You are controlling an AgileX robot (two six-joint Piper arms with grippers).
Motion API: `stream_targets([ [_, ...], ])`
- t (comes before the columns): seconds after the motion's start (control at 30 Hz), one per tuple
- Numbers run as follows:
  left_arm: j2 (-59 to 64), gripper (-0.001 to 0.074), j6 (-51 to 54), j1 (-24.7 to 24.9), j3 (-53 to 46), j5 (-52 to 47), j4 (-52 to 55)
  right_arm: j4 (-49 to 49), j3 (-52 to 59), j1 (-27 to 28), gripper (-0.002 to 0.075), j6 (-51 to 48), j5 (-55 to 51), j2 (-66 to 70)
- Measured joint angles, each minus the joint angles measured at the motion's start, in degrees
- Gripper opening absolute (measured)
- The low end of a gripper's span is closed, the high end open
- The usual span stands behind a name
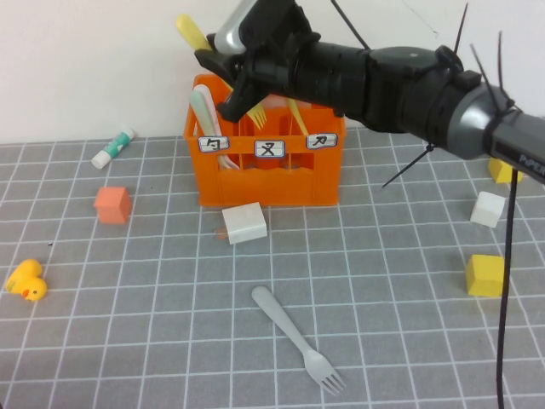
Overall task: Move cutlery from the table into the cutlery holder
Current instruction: Place the fork on the box
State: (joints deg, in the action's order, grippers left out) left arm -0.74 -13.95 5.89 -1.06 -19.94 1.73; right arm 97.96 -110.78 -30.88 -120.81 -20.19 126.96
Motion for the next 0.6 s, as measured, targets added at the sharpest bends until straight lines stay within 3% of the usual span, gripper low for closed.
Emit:
stream_targets([
  [0.43, 0.0, -0.0001, 0.0, 0.0, 0.0, 0.0, 0.0, 0.0, 1.3, 0.3, 0.0168, -0.1, 4.1, 1.4],
  [0.5, 0.0, -0.0001, 0.0, 0.0, 0.0, 0.0, 0.0, 0.0, 2.0, 0.3, 0.0205, 0.5, 4.5, 1.4],
  [0.6, 0.0, -0.0001, 0.0, 0.0, 0.0, 0.0, 0.0, 0.0, 2.7, 0.3, 0.0358, 2.0, 4.8, 1.4],
])
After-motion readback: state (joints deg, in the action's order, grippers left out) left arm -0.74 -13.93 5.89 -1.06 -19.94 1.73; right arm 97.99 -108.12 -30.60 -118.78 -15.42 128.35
